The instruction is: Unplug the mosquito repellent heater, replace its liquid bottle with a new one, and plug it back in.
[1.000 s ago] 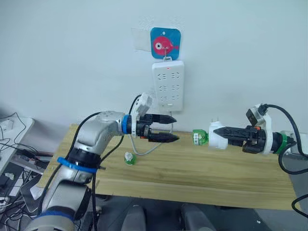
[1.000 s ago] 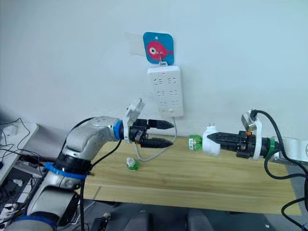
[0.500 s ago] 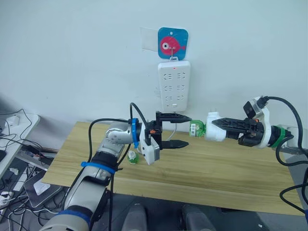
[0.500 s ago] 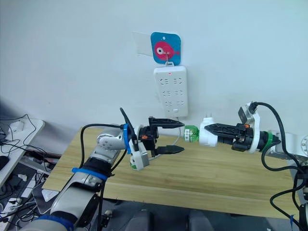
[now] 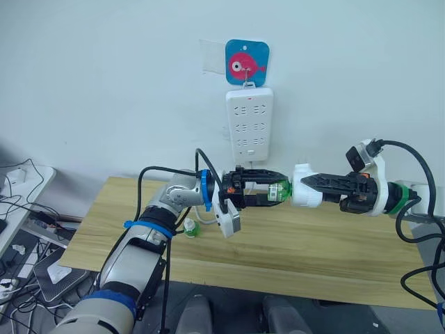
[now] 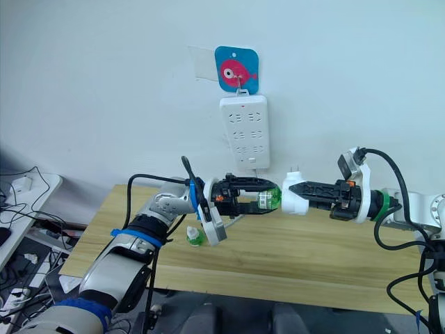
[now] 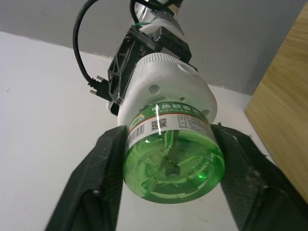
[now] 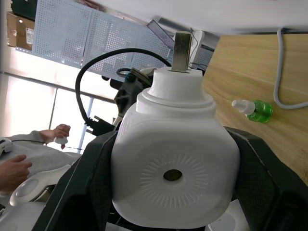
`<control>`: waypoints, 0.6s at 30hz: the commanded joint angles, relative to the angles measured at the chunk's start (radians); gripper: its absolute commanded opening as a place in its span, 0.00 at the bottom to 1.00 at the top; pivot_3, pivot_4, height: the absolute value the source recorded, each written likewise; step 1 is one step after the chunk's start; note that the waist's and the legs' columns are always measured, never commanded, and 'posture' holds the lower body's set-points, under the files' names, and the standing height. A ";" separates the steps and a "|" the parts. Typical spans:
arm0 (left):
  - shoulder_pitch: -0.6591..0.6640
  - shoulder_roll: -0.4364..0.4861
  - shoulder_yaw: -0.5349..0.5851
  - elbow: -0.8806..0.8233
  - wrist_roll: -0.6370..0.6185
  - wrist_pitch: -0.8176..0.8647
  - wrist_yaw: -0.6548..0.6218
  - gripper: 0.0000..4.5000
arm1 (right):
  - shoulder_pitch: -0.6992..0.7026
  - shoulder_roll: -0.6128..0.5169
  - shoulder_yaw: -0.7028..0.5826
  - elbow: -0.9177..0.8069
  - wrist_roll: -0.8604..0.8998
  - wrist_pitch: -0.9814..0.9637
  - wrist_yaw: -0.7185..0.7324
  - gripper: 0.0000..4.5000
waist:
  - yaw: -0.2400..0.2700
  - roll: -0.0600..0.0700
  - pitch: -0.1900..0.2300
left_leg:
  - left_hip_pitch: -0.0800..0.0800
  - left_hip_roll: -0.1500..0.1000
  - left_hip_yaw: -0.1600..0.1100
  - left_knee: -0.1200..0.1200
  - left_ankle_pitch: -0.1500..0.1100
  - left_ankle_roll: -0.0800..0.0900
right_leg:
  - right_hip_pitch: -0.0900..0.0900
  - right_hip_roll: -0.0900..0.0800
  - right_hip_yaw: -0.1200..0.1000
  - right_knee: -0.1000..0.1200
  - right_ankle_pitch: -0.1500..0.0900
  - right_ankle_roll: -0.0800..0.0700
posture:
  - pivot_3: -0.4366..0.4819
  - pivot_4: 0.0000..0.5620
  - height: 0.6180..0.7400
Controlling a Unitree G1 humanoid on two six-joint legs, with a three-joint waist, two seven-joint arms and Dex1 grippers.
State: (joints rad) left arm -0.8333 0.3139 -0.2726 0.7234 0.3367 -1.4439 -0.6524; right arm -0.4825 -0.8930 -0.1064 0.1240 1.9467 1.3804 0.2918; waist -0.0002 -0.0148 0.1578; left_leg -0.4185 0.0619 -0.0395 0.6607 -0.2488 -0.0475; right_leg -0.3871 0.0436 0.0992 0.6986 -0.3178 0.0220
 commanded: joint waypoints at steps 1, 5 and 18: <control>-0.029 0.015 -0.050 -0.006 -0.050 0.007 0.041 0.50 | -0.006 0.000 -0.031 -0.031 0.026 -0.005 0.014 0.66 | 0.000 0.000 0.000 | 0.000 0.000 0.000 0.000 0.000 0.000 | 0.000 0.000 0.000 0.000 0.000 0.000 | 0.49 0.27 1.00; 0.026 0.050 -0.207 -0.124 -0.422 0.263 -0.154 0.50 | -0.001 -0.016 -0.026 -0.040 0.026 -0.013 0.000 0.66 | -0.001 0.000 0.000 | 0.000 0.000 0.000 0.000 0.000 0.000 | 0.000 0.000 0.000 0.000 0.000 0.000 | 0.50 0.27 1.00; -0.070 0.131 -0.050 -0.470 -1.532 2.426 -0.390 0.50 | 0.006 -0.049 0.037 -0.150 0.025 -0.062 -0.071 0.66 | -0.032 0.003 0.003 | 0.000 0.001 -0.008 0.001 0.001 0.001 | 0.000 0.004 -0.005 0.004 -0.001 0.001 | 0.51 0.25 1.00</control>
State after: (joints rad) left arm -0.8535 0.4742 -0.3951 0.2384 -1.0913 0.8248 -1.0708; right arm -0.4793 -0.9355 -0.0974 0.0283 1.9696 1.3089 0.2365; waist -0.0319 -0.0121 0.1604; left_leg -0.4179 0.0629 -0.0473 0.6618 -0.2483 -0.0468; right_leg -0.3872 0.0473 0.0948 0.7023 -0.3195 0.0240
